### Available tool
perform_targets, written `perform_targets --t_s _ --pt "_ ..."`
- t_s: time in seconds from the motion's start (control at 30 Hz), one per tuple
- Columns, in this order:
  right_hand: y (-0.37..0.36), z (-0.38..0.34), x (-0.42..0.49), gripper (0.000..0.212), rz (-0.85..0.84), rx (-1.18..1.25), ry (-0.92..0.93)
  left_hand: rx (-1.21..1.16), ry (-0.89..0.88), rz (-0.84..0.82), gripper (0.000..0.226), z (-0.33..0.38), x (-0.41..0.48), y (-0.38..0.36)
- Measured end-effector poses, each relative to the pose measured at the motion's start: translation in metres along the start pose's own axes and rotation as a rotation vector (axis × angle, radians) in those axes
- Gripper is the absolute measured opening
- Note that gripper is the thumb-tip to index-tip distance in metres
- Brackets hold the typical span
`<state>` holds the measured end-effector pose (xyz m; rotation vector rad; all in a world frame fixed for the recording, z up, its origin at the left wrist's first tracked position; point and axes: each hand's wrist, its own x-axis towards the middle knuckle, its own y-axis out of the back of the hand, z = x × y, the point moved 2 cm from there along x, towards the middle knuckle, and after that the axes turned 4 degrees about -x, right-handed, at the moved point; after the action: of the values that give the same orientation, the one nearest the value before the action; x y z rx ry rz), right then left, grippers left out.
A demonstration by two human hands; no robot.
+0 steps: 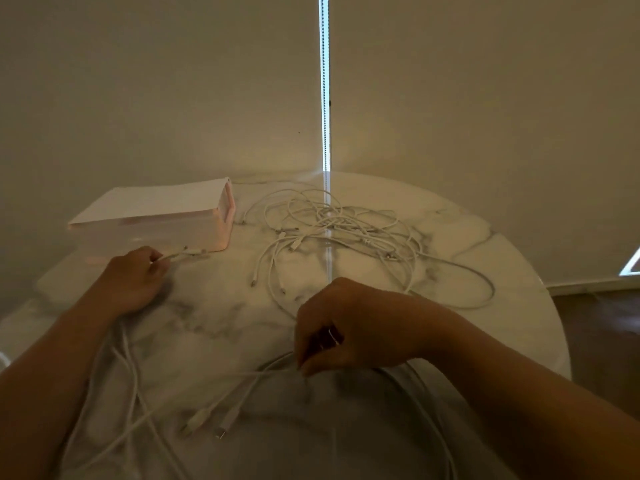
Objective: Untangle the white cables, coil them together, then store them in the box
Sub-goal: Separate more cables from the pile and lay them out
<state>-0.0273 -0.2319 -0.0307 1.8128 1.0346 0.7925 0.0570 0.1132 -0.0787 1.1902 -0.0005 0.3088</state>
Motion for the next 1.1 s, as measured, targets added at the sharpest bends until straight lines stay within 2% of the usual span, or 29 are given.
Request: perform_targets --t_s 0.07,0.1,0.17,0.27,0.33,0.37,0.43,0.5,0.57,0.6,0.73,0.83,1.0,1.1 --pt "0.005 -0.003 -0.002 0.014 -0.012 0.078 -0.017 0.049 -0.043 -0.017 0.025 0.003 -0.003 -0.001" --pt "0.013 0.000 -0.004 0.017 0.034 0.096 -0.042 0.053 -0.047 -0.023 0.027 0.004 -0.003 -0.001" --pt "0.033 0.018 -0.009 0.015 0.247 0.083 -0.119 0.048 -0.037 -0.032 0.029 0.003 -0.003 -0.001" --pt "0.063 0.067 -0.020 0.005 0.589 -0.043 -0.387 0.016 -0.006 -0.044 0.028 0.002 -0.003 -0.002" --pt "0.077 0.100 -0.030 0.006 0.653 -0.157 -0.640 -0.007 -0.006 -0.040 0.030 0.002 -0.002 -0.002" --pt "0.079 0.115 -0.034 0.009 0.626 -0.178 -0.754 -0.009 -0.013 -0.033 0.032 0.003 -0.003 -0.001" --pt "0.076 0.139 -0.040 0.015 0.464 -0.215 -0.934 -0.009 -0.016 -0.013 0.032 0.006 -0.004 -0.001" --pt "0.065 0.154 -0.042 0.036 0.309 -0.288 -1.038 -0.021 -0.018 0.018 0.031 0.008 -0.004 0.000" --pt "0.059 0.159 -0.043 0.053 0.271 -0.298 -1.071 -0.039 -0.025 0.042 0.030 0.009 -0.005 0.001" --pt "0.058 0.158 -0.043 0.052 0.275 -0.285 -1.063 -0.044 -0.030 0.045 0.030 0.010 -0.005 0.001" --pt "0.056 0.150 -0.044 0.029 0.315 -0.223 -1.034 -0.047 -0.058 0.029 0.032 0.014 -0.009 0.000" --pt "0.056 0.156 -0.047 0.030 0.420 -0.243 -1.078 -0.050 -0.064 0.031 0.032 0.014 -0.010 0.000" --pt "0.053 0.154 -0.046 0.022 0.306 -0.302 -1.142 -0.053 -0.051 0.051 0.032 0.016 -0.010 0.001" --pt "0.052 0.155 -0.046 0.030 0.294 -0.269 -1.176 -0.044 -0.060 0.049 0.030 0.014 -0.011 0.002"
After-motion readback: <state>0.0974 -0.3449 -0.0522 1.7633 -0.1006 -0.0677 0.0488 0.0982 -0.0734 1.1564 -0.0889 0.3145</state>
